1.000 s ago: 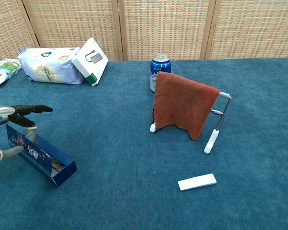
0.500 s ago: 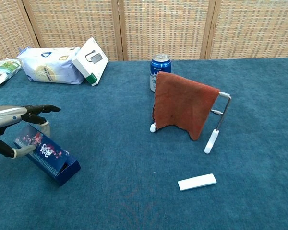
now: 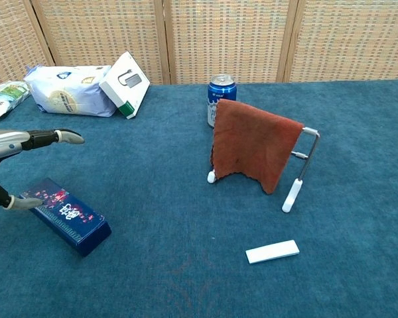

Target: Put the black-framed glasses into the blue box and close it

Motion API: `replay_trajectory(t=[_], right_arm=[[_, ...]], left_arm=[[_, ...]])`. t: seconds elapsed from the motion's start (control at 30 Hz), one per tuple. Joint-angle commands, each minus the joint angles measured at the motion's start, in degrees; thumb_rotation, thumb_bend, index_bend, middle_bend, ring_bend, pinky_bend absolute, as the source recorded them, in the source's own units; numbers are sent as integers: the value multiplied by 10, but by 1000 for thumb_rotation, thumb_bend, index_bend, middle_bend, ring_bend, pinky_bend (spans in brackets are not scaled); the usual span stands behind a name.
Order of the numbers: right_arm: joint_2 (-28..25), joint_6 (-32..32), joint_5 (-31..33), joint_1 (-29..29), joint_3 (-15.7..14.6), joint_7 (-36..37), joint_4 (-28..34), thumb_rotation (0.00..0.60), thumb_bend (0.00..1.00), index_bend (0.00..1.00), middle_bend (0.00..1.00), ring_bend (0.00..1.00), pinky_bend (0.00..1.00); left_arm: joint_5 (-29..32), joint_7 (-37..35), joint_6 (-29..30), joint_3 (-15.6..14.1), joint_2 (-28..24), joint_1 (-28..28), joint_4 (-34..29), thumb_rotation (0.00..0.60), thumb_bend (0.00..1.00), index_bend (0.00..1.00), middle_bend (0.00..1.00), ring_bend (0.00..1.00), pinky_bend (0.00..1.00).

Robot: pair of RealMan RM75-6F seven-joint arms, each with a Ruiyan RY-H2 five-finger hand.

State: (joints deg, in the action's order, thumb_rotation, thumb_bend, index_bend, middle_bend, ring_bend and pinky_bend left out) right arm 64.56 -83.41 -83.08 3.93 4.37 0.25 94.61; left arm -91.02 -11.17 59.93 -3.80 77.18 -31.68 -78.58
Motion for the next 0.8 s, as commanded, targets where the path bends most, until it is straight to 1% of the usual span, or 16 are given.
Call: replay_trajectory(t=[0.03, 0.1, 0.13, 0.2, 0.3, 0.37, 0.47, 0.63, 0.8], right_arm=[[0, 0, 0, 0, 0, 0, 0, 600, 129, 0, 171, 0, 0], [0, 0, 0, 0, 0, 0, 1, 600, 129, 0, 172, 0, 0], [0, 0, 0, 0, 0, -1, 1, 600, 129, 0, 175, 0, 0], [0, 1, 1, 0, 0, -1, 1, 600, 129, 0, 178, 0, 0], [-1, 1, 0, 0, 0, -1, 1, 600, 131, 0, 178, 0, 0], [-1, 0, 0, 0, 0, -1, 1, 600, 129, 0, 178, 0, 0], [0, 0, 0, 0, 0, 0, 1, 600, 131, 0, 178, 0, 0], [-2, 1, 0, 0, 0, 4, 2, 600, 129, 0, 179, 0, 0], [-3, 2, 0, 0, -1, 8, 2, 600, 129, 0, 179, 0, 0]], left_arm=[[-20, 5, -27, -17, -49, -18, -47, 600, 202, 0, 0, 0, 0], [-21, 32, -56, -26, -75, -30, -73, 600, 179, 0, 0, 0, 0], [-17, 46, -66, -28, -80, -33, -79, 600, 169, 0, 0, 0, 0], [-5, 75, -88, -28, -80, -38, -86, 600, 160, 0, 0, 0, 0], [6, 90, -102, -26, -75, -41, -87, 600, 158, 0, 0, 0, 0], [17, 103, -113, -22, -64, -44, -82, 600, 157, 0, 0, 0, 0], [30, 127, -122, -11, -33, -49, -60, 600, 157, 0, 0, 0, 0], [41, 164, -114, 0, 0, -48, -40, 600, 161, 0, 0, 0, 0], [50, 181, -110, 6, 20, -47, -25, 600, 163, 1, 0, 0, 0]])
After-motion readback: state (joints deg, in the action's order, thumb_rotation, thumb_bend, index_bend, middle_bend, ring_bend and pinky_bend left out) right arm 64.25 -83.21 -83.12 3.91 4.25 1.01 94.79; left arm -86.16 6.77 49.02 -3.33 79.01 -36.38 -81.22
